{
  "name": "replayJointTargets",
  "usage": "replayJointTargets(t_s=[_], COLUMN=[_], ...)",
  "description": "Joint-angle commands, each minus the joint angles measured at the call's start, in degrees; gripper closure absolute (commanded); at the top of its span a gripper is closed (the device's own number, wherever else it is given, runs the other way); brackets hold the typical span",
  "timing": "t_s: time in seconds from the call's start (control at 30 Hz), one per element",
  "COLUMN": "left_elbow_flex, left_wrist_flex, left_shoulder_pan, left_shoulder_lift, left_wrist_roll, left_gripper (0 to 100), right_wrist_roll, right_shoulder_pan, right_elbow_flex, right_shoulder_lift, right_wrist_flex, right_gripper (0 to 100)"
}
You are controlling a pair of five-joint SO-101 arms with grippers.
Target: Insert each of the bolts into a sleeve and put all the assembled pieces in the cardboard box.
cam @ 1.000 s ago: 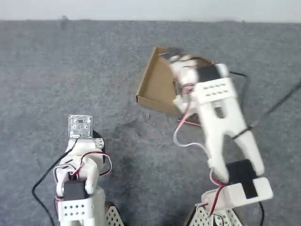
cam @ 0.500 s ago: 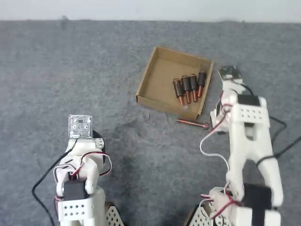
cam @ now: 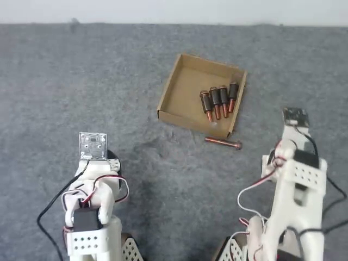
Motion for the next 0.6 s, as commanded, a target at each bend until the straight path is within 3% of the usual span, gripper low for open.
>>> replayJointTargets(t_s=[0.0, 0.13, 0.57], left_elbow_flex=[-0.57, -0.66, -12.18], left_wrist_flex=[-2.20, -1.23, 7.56], left_shoulder_pan=[1.14, 6.51, 17.76], left_shoulder_lift=[-1.14, -1.14, -1.05], left_wrist_roll=[-2.20, -2.29, -2.20], left_gripper=[99, 99, 99], right_wrist_roll=[-0.35, 0.09, 0.09], right_shoulder_pan=[4.88, 5.85, 5.85], right_elbow_flex=[5.19, 10.73, 11.16], right_shoulder_lift=[-6.02, -7.16, -7.16], right_wrist_flex=[-5.85, -11.21, -11.82], right_gripper=[99.3, 99.3, 99.3])
